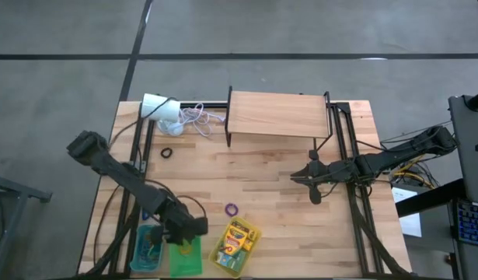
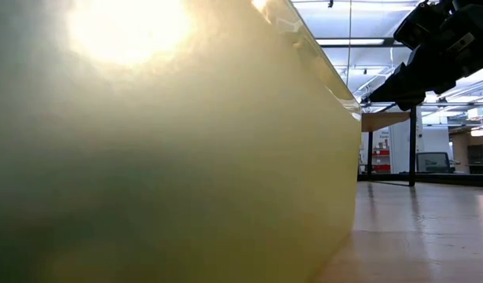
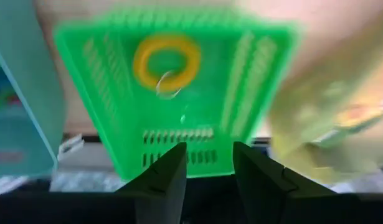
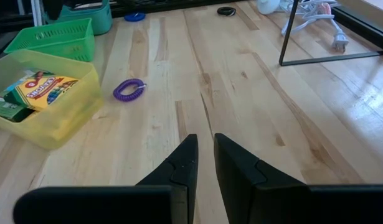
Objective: Pick & Place Office Desk Supplies
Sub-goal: Put the blue spring rubberband into the green bin
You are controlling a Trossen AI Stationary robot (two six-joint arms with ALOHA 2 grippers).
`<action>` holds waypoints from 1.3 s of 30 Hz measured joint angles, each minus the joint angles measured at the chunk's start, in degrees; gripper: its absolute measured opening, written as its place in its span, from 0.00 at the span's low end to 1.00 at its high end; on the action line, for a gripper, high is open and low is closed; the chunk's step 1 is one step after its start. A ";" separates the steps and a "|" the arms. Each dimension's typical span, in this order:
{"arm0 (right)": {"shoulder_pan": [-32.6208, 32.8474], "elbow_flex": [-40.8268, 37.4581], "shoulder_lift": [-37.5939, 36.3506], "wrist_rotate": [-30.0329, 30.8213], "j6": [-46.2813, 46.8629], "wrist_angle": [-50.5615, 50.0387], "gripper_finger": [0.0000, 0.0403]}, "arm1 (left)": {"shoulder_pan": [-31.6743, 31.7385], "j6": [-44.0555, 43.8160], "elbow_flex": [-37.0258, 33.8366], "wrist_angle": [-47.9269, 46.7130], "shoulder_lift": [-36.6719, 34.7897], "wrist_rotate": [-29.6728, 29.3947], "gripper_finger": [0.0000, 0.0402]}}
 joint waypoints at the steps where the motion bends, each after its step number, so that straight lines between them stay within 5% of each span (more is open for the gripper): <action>1: 0.00 0.00 0.00 0.00 0.00 -0.01 0.13 | 0.29 0.88 0.00 -1.59 -1.37 -1.85 0.33; 11: 0.02 0.00 0.01 0.00 0.00 -0.02 0.13 | 2.41 -0.47 0.00 -32.36 -13.16 -19.28 0.31; 26: 0.01 0.00 0.00 0.00 0.00 0.00 0.13 | 3.54 -1.59 -4.63 -40.37 -14.41 -14.14 0.31; 39: 0.02 0.00 0.02 0.00 -0.02 -0.01 0.13 | 3.52 -2.05 -19.68 -22.95 -14.41 -0.06 0.31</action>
